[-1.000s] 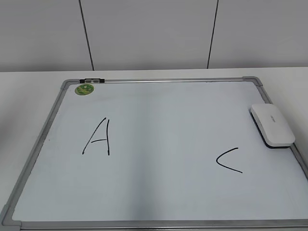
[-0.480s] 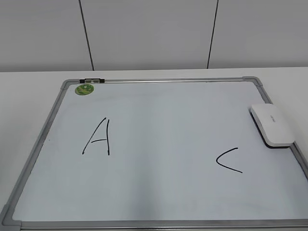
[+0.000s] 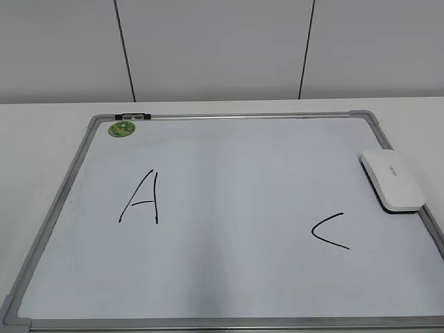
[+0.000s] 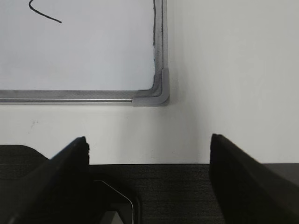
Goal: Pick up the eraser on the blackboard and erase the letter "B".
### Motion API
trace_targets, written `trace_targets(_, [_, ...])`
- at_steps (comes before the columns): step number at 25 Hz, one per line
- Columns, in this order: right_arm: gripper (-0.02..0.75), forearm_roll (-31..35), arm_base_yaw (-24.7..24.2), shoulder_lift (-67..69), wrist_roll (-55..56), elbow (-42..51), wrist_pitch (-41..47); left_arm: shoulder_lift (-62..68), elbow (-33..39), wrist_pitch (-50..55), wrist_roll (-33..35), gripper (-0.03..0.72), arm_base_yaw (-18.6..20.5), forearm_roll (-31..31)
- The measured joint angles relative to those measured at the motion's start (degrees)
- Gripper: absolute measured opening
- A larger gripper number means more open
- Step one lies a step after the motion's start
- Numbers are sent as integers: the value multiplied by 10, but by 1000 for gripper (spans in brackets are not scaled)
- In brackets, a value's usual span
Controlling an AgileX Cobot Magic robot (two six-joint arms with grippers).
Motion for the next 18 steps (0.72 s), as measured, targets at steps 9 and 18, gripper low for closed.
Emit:
trace_targets(9, [593,-6,0,-1,1,3,0,-32,28,-44,-2,374,0,23])
trace_targets(18, [592,-8,0,-1,2,3,0,-32,28,-48,-2,374,0,26])
